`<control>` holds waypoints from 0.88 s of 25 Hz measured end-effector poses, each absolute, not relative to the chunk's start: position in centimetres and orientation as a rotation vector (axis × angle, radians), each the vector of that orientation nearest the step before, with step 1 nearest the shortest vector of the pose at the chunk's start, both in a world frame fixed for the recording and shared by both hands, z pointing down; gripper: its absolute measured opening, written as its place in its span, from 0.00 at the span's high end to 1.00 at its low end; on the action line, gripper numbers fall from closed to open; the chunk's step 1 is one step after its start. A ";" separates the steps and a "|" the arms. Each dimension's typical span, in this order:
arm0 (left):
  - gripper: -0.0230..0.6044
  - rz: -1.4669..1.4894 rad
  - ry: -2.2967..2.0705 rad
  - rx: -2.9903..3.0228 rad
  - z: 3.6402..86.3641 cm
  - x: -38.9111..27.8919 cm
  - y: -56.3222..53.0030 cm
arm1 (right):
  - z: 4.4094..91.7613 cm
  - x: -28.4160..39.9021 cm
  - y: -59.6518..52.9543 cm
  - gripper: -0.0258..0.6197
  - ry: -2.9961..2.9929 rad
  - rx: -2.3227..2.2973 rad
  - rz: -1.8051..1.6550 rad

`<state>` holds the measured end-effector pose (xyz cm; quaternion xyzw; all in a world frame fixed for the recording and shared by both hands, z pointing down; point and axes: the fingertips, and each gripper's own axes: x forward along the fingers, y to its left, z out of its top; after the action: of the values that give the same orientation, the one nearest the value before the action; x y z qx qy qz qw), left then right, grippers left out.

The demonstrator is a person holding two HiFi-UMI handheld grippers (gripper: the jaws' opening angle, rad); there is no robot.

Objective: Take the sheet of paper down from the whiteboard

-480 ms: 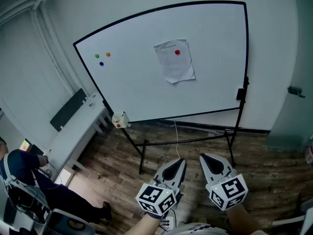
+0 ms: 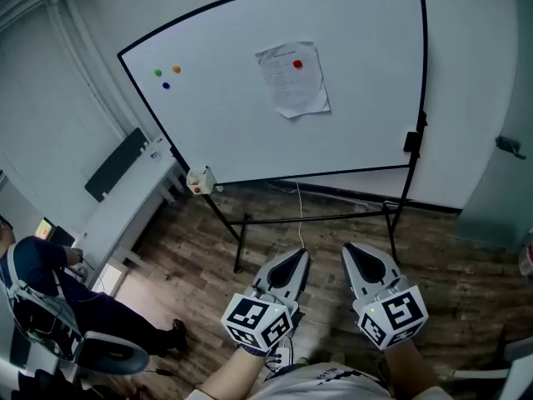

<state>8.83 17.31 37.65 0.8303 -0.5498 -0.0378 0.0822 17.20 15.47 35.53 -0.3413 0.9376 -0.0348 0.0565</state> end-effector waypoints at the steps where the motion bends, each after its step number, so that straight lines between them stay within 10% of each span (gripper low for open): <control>1: 0.94 -0.113 -1.653 2.480 37.5 8.9 17.0 | 35.3 17.5 15.2 0.94 2.841 -1.034 -0.098; 22: 0.94 -0.125 -1.688 2.538 37.7 3.3 2.6 | 35.2 13.3 1.9 0.94 2.820 -1.150 -0.029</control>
<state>3.30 2.57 37.66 0.8311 -0.5527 -0.0409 0.0453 13.32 1.89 35.16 -0.3772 0.9248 -0.0096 0.0480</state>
